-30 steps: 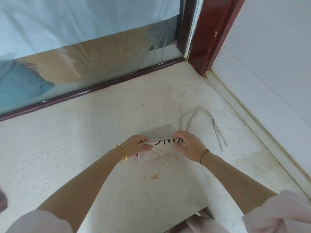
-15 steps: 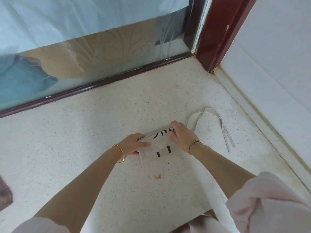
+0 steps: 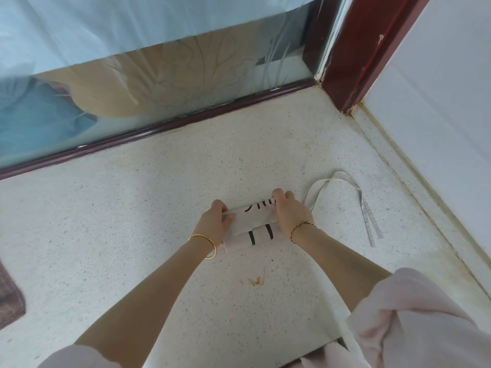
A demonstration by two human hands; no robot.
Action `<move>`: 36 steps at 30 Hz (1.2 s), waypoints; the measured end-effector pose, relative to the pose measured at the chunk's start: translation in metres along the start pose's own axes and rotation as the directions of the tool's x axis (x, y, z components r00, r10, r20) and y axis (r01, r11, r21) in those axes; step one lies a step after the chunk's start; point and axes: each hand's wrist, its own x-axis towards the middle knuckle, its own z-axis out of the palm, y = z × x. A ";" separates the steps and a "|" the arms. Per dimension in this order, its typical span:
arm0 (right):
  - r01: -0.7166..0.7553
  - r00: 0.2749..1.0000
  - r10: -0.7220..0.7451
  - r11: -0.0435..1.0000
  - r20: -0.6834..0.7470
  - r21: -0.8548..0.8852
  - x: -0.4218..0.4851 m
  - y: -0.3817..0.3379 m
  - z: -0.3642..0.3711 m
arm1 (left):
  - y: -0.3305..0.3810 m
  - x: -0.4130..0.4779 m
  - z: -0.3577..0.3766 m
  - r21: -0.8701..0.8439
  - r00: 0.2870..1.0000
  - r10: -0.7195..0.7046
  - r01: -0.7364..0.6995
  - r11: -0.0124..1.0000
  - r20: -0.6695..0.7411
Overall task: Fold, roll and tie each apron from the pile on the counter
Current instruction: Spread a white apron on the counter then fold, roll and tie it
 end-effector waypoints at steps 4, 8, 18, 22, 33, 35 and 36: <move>0.005 1.000 -0.005 0.999 -0.010 -0.049 0.003 -0.004 0.002 | -0.002 0.000 0.004 0.060 0.998 -0.003 0.007 0.998 -0.067; 0.002 1.000 -0.003 0.998 -0.012 -0.063 0.006 -0.007 0.001 | 0.002 -0.002 0.004 0.096 0.993 -0.033 0.044 0.994 -0.117; -0.049 0.997 0.049 0.999 0.051 -0.002 0.015 -0.007 -0.001 | -0.019 -0.024 0.044 0.762 0.815 0.555 -0.465 0.451 0.169; 0.034 0.967 -0.030 0.999 -0.252 0.011 0.009 0.007 -0.001 | -0.021 -0.021 0.042 0.766 0.856 0.447 -0.464 0.445 0.259; 0.386 0.859 -0.431 0.900 -0.276 -0.202 -0.031 0.026 0.035 | -0.033 -0.006 0.034 0.631 0.740 0.667 -0.559 0.538 0.087; 0.374 0.869 -0.423 0.901 -0.257 -0.218 -0.027 0.024 0.030 | -0.036 -0.006 0.031 0.598 0.708 0.702 -0.596 0.536 0.077; 0.377 0.873 -0.425 0.900 -0.241 -0.219 -0.026 0.025 0.028 | -0.038 -0.006 0.030 0.592 0.694 0.717 -0.605 0.533 0.063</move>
